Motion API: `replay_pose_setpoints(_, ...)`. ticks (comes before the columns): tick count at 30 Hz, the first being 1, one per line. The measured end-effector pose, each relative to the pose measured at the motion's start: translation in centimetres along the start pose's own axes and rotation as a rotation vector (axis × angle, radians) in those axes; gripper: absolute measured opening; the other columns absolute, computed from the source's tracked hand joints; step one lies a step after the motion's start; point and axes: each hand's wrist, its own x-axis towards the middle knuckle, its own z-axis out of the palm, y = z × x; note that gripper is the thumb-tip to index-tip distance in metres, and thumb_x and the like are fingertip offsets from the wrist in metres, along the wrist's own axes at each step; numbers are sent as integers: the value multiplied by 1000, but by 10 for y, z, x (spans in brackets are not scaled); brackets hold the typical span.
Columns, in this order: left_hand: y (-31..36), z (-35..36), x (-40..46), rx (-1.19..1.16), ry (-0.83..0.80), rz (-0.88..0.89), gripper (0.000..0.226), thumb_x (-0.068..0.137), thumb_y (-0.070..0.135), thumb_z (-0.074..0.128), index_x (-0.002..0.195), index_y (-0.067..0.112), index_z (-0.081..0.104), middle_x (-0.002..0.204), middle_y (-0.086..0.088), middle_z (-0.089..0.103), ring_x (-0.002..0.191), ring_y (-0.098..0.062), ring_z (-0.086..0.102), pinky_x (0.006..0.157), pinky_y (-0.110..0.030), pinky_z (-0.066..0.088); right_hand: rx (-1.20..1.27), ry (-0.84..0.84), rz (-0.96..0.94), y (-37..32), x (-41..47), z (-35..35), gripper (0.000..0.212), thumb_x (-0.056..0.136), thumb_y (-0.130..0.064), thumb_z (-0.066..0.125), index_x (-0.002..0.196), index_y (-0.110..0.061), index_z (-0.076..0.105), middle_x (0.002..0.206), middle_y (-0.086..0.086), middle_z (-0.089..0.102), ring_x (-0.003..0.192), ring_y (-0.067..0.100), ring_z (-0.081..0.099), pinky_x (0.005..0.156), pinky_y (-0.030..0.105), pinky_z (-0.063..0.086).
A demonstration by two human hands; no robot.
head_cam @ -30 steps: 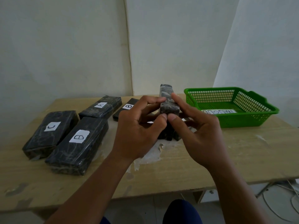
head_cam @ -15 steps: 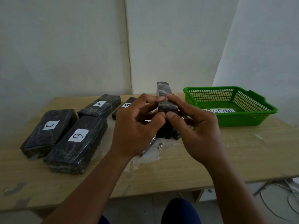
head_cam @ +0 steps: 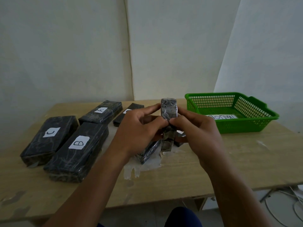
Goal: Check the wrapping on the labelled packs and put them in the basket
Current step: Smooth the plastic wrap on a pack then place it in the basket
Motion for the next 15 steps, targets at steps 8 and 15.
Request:
replay_pose_setpoints(8,4,3,1,49,124,13,37,96,14,69,130,30,70,83,5,82,77,-16,80,69,-31,66,-117,-76,-35,0,-1,-7,32,96,-30,75,127,-36,72,111,-8,81,99,8,78,74,32,66)
replay_pose_setpoints(15,-2,-6,2,20,-37,4,23,99,34,66,120,37,74,111,6,81,91,-14,79,76,-29,64,-399,-65,-172,12,0,-17,76,68,-70,80,132,-33,59,130,-15,68,124,-1,62,100,35,57)
